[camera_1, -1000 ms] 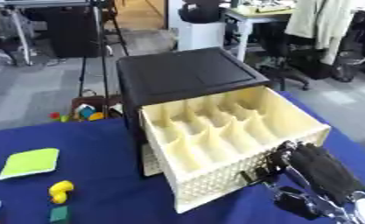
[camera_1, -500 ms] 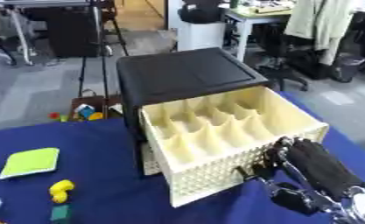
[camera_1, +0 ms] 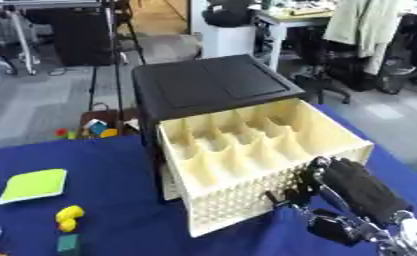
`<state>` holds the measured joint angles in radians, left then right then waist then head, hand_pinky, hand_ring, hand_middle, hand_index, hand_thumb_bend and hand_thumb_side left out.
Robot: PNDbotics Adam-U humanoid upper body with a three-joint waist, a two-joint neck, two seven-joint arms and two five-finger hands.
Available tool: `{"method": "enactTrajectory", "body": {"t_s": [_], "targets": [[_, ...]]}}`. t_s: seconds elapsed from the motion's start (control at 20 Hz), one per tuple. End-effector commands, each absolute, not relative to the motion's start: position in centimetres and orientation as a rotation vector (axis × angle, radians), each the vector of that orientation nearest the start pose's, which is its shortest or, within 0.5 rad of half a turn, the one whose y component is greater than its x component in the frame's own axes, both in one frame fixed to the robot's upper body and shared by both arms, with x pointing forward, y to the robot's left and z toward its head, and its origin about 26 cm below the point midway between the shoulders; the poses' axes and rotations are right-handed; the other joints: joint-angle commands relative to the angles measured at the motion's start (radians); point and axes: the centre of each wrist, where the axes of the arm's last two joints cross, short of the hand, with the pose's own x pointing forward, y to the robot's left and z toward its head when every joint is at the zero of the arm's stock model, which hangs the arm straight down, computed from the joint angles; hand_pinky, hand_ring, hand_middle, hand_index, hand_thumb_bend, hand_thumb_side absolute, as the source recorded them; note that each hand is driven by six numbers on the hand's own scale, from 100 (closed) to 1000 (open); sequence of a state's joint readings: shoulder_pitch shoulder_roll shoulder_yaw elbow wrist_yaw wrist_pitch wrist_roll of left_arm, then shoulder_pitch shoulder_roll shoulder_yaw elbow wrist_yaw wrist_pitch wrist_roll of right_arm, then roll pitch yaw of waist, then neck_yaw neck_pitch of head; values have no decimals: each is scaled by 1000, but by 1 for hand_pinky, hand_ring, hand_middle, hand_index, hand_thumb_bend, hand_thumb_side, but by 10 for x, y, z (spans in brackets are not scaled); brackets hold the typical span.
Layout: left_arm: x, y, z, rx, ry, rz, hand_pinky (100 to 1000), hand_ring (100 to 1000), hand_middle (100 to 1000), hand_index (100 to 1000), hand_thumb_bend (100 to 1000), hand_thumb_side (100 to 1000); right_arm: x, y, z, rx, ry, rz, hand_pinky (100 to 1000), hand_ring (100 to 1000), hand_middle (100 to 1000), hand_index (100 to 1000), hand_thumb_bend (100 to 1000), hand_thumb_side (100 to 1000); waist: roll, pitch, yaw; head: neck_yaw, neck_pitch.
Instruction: Pick up objects from table and place into drawer.
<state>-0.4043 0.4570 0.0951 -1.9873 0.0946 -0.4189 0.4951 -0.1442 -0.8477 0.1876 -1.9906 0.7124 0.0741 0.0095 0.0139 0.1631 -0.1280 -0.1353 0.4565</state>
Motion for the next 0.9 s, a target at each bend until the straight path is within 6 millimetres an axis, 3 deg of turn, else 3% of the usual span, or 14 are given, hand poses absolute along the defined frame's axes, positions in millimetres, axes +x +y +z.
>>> {"method": "enactTrajectory", "body": {"t_s": [0.05, 0.3, 0.5, 0.9], "targets": [[302, 293, 258, -328, 3364, -225, 688, 785, 818, 858, 327, 1000, 276, -309, 188, -1142, -1736, 1376, 312, 272, 182, 236, 334, 142, -4, -15, 2, -1, 7], [302, 293, 259, -330, 3363, -223, 688, 785, 818, 858, 328, 1000, 274, -312, 186, -1142, -1730, 1390, 331, 294, 211, 280, 269, 207, -5, -16, 3, -1, 5], [302, 294, 259, -333, 3363, -221, 688, 786, 818, 858, 328, 1000, 273, -316, 185, -1161, -1725, 1433, 378, 349, 272, 349, 363, 315, -4, -17, 3, -1, 5], [302, 294, 258, -340, 3364, -220, 687, 786, 817, 857, 327, 1000, 268, -326, 182, -1269, -1710, 1536, 464, 459, 353, 445, 406, 434, -5, -17, -1, 2, 5]]}}
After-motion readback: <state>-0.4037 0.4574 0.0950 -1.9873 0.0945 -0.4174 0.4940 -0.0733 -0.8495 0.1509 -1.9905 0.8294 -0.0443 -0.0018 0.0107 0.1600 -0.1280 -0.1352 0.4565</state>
